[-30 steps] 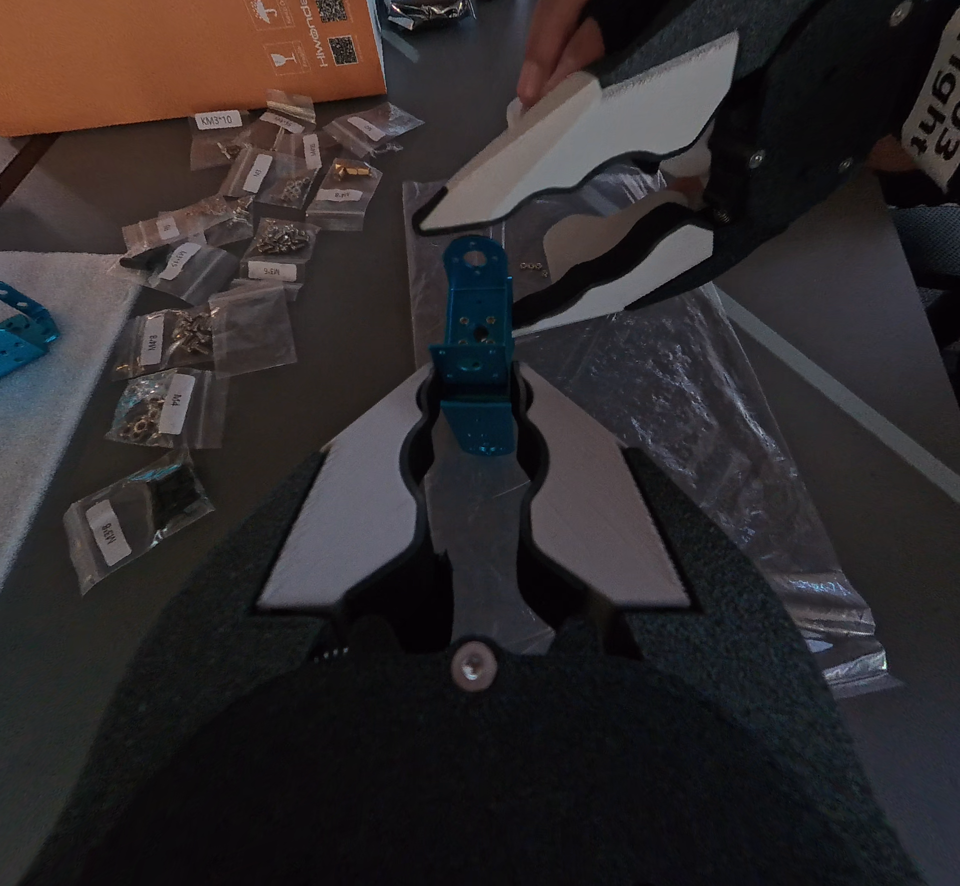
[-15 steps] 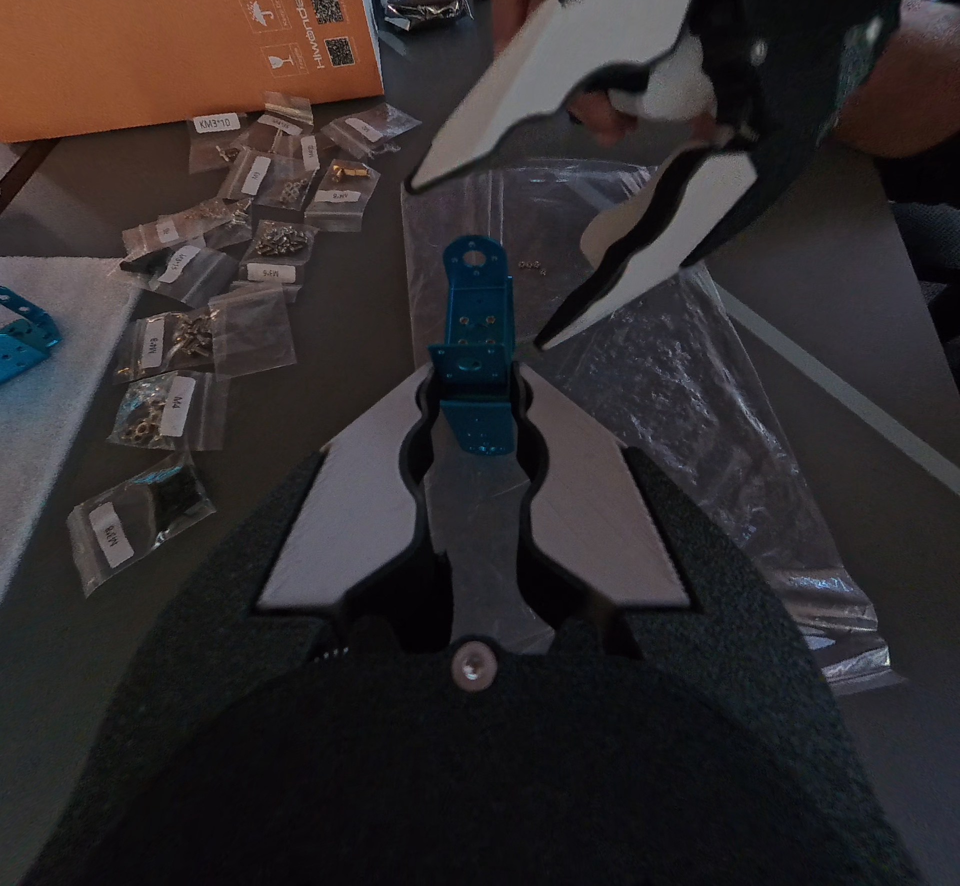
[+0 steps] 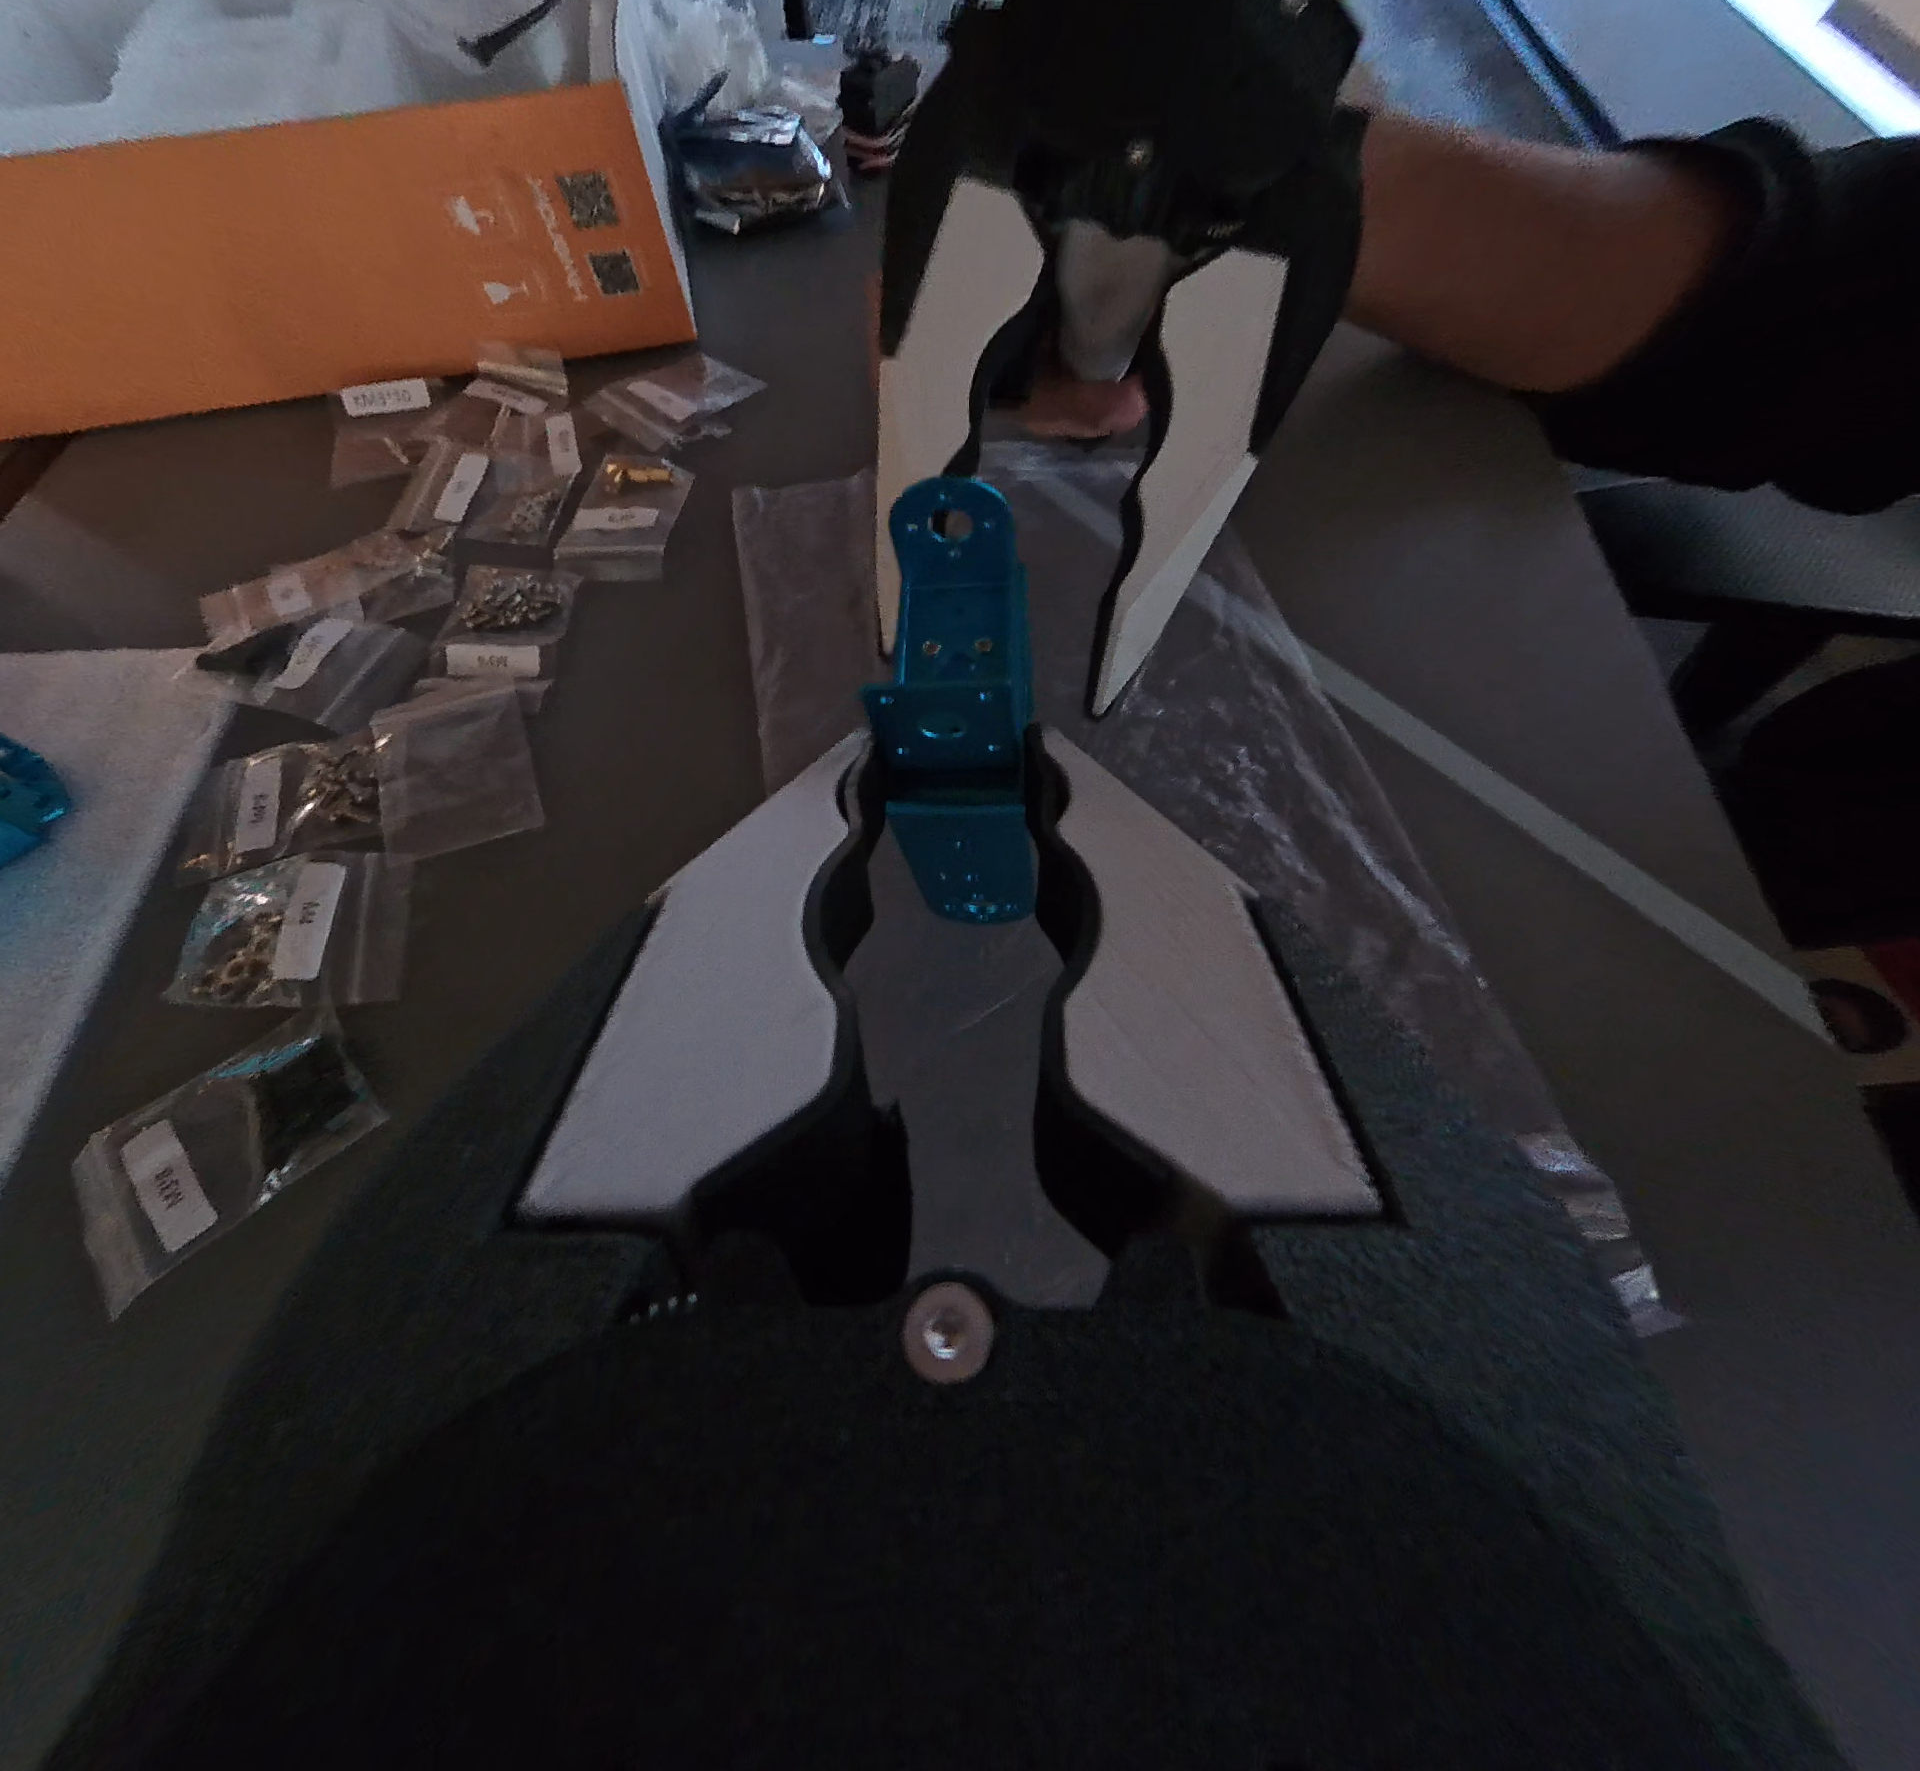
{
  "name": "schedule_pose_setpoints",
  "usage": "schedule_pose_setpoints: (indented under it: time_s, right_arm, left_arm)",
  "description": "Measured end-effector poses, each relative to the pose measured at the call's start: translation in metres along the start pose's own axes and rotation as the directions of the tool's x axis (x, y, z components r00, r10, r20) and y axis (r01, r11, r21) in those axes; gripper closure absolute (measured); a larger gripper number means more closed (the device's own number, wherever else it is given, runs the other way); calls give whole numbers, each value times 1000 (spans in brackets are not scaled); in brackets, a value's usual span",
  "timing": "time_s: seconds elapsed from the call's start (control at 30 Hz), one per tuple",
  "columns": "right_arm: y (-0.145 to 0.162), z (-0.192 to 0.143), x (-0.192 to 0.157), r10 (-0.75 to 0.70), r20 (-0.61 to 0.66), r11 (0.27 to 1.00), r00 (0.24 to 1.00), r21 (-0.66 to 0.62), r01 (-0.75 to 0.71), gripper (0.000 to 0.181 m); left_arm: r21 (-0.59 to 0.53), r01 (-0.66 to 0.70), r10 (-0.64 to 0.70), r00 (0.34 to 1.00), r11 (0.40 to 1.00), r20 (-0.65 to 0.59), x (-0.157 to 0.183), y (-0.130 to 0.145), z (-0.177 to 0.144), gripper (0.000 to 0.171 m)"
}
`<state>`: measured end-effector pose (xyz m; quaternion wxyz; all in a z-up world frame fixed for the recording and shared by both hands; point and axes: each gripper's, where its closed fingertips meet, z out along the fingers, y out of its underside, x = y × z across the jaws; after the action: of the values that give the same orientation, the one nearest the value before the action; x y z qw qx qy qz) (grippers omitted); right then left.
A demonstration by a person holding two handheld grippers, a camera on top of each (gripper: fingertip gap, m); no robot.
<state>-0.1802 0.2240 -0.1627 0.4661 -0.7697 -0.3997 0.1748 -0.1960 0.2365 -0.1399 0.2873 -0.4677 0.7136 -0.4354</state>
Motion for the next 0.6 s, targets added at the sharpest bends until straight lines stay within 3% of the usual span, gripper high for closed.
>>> schedule_pose_setpoints:
  time_s: [0.13, 0.4, 0.6]
  right_arm:
    - [-10, -5, -3, 40, 55, 996, 998, 78, -44, 152]
    - [-19, -9, -29, -19, 182, 992, 983, 128, -5, 154]
    - [-22, 0, -38, -36, 192, 994, 981, 113, 14, 154]
  left_arm:
    - [35, -12, 13, 1000, 999, -21, 9, -8, -4, 146]
    - [-9, -152, 152, 988, 988, 23, 33, -6, -13, 146]
    - [-11, -95, 95, 995, 995, 3, 40, 8, -20, 146]
